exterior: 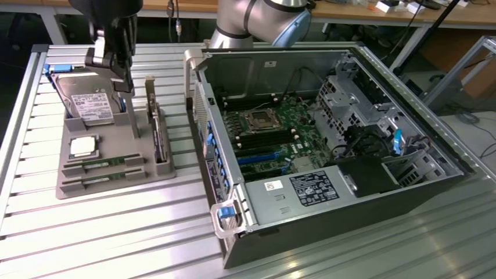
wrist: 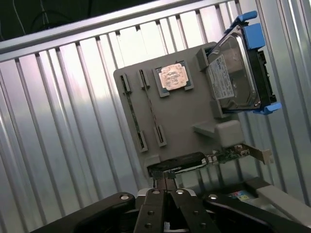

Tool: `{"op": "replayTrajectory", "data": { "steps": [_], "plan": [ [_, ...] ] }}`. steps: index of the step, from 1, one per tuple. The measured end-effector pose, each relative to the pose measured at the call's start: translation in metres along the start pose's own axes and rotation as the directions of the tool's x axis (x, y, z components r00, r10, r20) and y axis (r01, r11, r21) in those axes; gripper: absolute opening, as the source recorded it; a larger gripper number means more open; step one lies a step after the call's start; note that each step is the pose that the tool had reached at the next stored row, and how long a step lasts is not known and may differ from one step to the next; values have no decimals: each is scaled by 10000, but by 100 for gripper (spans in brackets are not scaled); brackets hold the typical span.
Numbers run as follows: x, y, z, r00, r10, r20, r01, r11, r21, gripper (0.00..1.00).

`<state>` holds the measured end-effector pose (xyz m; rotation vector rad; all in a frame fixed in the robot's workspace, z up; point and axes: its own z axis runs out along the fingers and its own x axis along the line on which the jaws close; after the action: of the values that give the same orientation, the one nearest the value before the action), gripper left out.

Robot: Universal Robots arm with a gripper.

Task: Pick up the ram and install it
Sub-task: 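Pick up the ram and move it above insertion slot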

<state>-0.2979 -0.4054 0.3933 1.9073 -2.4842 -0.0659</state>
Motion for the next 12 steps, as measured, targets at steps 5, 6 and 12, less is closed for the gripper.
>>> {"op": "replayTrajectory", "data": {
  "steps": [5, 6, 12],
  "plan": [
    [0, 0, 0, 9983, -574, -22, 574, 9984, -11, 10],
    [0, 0, 0, 9975, -709, -27, 709, 9975, -14, 10],
    [0, 0, 0, 9970, -777, -29, 777, 9970, -16, 10]
  ]
}}
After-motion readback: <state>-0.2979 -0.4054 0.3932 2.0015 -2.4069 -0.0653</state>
